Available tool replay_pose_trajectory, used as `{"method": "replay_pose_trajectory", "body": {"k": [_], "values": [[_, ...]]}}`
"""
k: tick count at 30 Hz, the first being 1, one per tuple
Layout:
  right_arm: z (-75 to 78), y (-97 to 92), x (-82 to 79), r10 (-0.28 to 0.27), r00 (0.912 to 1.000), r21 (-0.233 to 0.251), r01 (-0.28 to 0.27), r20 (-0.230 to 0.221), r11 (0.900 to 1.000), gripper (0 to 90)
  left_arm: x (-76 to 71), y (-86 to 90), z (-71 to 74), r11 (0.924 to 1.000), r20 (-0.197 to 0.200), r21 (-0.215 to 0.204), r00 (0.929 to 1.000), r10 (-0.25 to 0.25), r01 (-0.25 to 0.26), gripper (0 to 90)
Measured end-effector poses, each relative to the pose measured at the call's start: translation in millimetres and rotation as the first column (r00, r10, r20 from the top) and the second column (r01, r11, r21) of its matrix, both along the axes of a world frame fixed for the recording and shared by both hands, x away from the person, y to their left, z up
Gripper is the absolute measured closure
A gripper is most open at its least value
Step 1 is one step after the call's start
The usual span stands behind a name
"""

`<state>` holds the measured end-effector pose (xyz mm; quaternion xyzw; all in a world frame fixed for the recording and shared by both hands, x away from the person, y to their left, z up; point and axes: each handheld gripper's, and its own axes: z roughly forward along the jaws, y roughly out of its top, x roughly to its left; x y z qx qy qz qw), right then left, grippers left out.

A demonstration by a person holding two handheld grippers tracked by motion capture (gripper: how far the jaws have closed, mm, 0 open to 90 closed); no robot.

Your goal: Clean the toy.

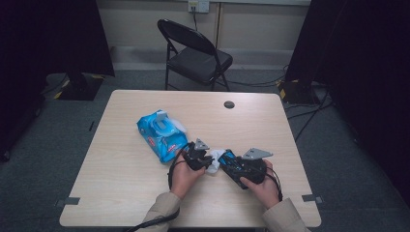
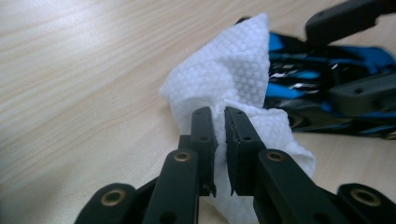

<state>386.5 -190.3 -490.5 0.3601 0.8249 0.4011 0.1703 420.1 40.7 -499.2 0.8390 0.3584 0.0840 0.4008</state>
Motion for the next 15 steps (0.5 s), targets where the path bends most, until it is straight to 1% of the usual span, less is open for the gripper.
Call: {"method": "replay_pose_trajectory", "body": {"k": [1,3,5,8,12,15], "values": [[-0.1,-0.1,0.1,0.0,1.0,0.001,0.0,0.001,1.0,42.3,0.3,-0.7,-1.8,1.0,0.007,-0.005,1.0,-0.003,0.003,81.8],[0.0,-0.1,0.1,0.0,1.0,0.0,0.0,0.0,1.0,42.3,1.0,-2.0,-2.3,1.0,0.008,-0.005,0.9999,-0.006,0.006,80.7],[-0.1,0.1,-0.1,-0.001,1.0,0.0,0.001,0.0,1.0,42.3,2.1,-2.8,-1.3,1.0,-0.005,0.0,1.0,-0.006,0.006,80.5],[-0.2,0.4,-0.1,-0.001,1.0,0.0,0.001,0.003,1.0,42.3,1.6,-4.8,0.3,0.9996,-0.004,0.019,0.9998,-0.02,0.02,82.8],[0.0,0.5,-0.1,-0.001,1.0,-0.002,0.001,0.001,1.0,42.3,-0.6,-5.9,1.3,0.9996,-0.032,0.011,0.9991,-0.026,0.026,84.0],[0.0,0.4,0.0,0.0,1.0,-0.002,0.0,0.001,1.0,42.3,-3.6,-5.7,0.9,0.9994,-0.041,-0.002,0.9986,-0.034,0.033,84.2]]}}
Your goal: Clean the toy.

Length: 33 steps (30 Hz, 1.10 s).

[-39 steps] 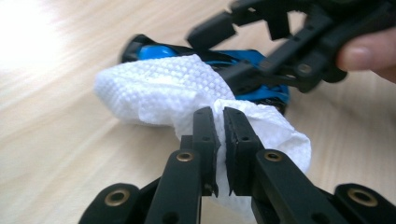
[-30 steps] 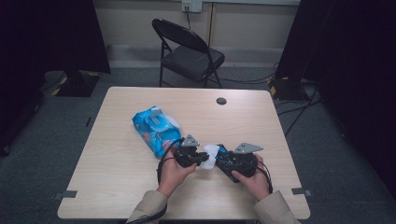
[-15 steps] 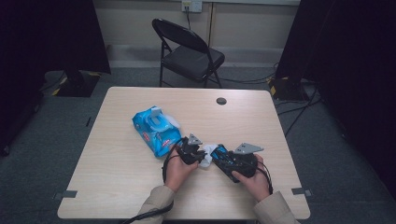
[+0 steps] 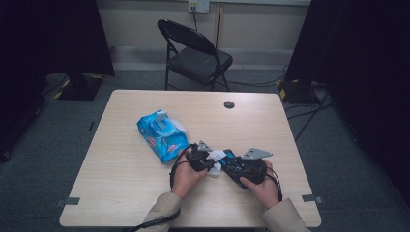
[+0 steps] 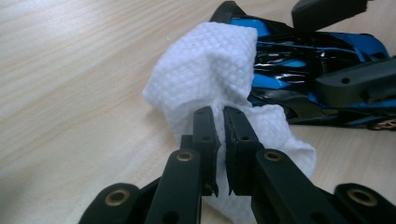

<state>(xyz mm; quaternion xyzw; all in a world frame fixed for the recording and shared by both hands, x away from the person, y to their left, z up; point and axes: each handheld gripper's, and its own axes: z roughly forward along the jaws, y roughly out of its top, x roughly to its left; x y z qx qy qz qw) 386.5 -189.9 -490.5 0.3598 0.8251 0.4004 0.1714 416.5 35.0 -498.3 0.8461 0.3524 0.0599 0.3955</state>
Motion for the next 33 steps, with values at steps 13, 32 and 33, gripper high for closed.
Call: {"method": "replay_pose_trajectory", "body": {"k": [13,32,33], "values": [[0.0,0.4,-0.1,0.0,1.0,-0.003,0.0,0.002,1.0,42.3,-15.9,-7.2,-0.4,0.9986,-0.024,-0.023,0.9985,-0.049,0.048,84.3],[0.2,1.0,0.0,0.001,1.0,-0.007,-0.001,0.006,1.0,42.3,-38.4,-38.8,-1.7,0.9886,-0.031,-0.047,0.989,-0.144,0.143,84.3],[0.1,1.0,0.0,0.001,1.0,-0.007,-0.001,0.006,1.0,42.3,-39.0,-39.4,-1.6,0.9885,-0.028,-0.046,0.989,-0.145,0.144,84.3]]}}
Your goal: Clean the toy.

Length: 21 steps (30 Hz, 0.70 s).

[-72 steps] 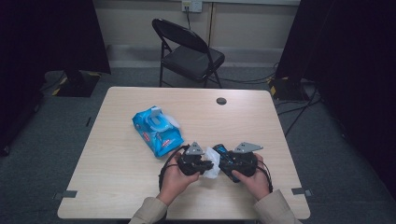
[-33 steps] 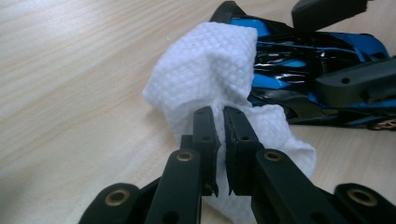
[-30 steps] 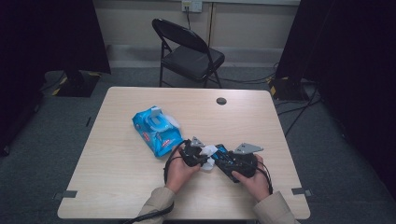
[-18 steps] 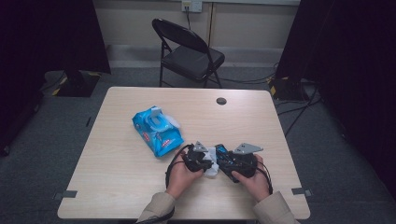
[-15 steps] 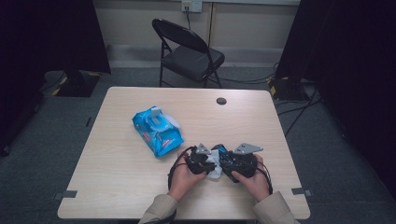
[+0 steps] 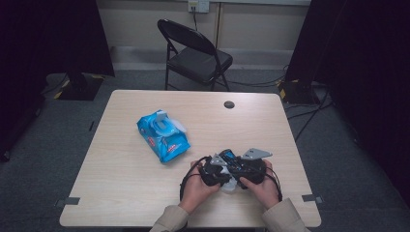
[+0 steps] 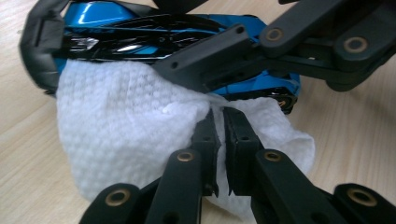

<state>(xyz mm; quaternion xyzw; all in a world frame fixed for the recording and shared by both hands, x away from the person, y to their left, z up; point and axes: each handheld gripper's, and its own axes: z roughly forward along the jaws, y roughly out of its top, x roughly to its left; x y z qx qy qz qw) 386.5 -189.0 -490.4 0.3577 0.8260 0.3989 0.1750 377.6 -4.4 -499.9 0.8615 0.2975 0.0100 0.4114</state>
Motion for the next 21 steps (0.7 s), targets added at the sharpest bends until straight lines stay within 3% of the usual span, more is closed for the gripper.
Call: {"method": "replay_pose_trajectory", "body": {"k": [16,21], "values": [[-0.1,0.1,0.0,-0.003,1.0,0.003,0.003,-0.001,1.0,42.2,-9.4,-8.4,0.0,0.9998,0.006,-0.001,0.9997,-0.022,0.022,84.3],[-0.2,0.2,-0.1,-0.004,1.0,0.004,0.004,-0.001,1.0,42.3,-13.3,-11.8,-0.9,0.9988,-0.015,-0.022,0.9989,-0.043,0.043,84.3]]}}
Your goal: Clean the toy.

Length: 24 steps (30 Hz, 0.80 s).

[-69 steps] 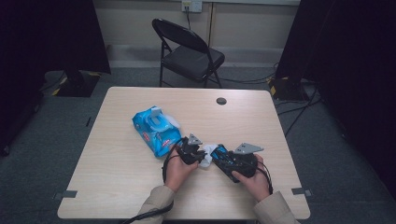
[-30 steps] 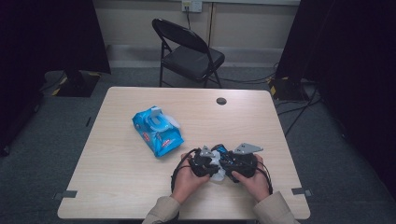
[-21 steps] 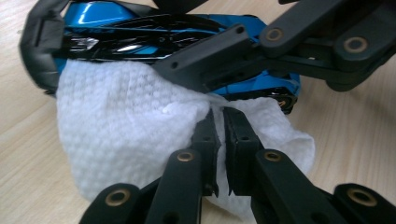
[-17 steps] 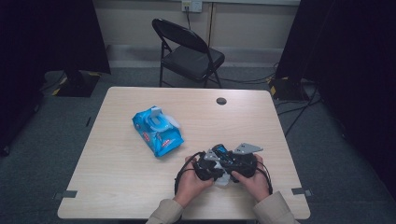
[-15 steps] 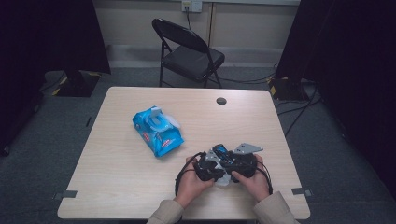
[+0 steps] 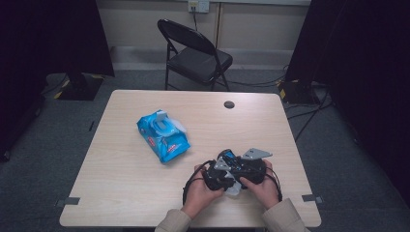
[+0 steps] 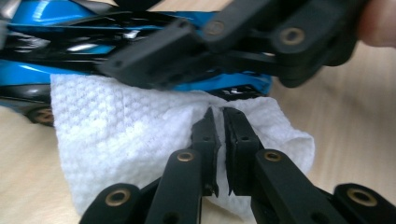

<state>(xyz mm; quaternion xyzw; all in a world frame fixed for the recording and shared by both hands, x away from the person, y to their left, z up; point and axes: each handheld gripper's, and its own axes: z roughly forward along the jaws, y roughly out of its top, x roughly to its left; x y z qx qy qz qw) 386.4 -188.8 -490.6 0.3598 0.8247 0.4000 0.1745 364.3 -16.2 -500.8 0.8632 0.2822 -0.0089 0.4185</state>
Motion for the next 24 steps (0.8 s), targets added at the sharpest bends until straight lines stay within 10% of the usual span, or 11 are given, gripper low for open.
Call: {"method": "replay_pose_trajectory", "body": {"k": [16,24], "values": [[-0.6,0.0,-0.3,0.002,1.0,0.001,-0.002,0.007,1.0,42.3,-18.0,-15.2,0.4,0.9967,0.022,-0.003,0.9964,-0.081,0.081,84.1],[-0.7,-0.3,-0.2,0.002,1.0,0.003,-0.002,0.005,1.0,42.3,-15.7,4.2,16.2,0.9977,0.044,-0.012,0.9968,-0.066,0.067,84.1]]}}
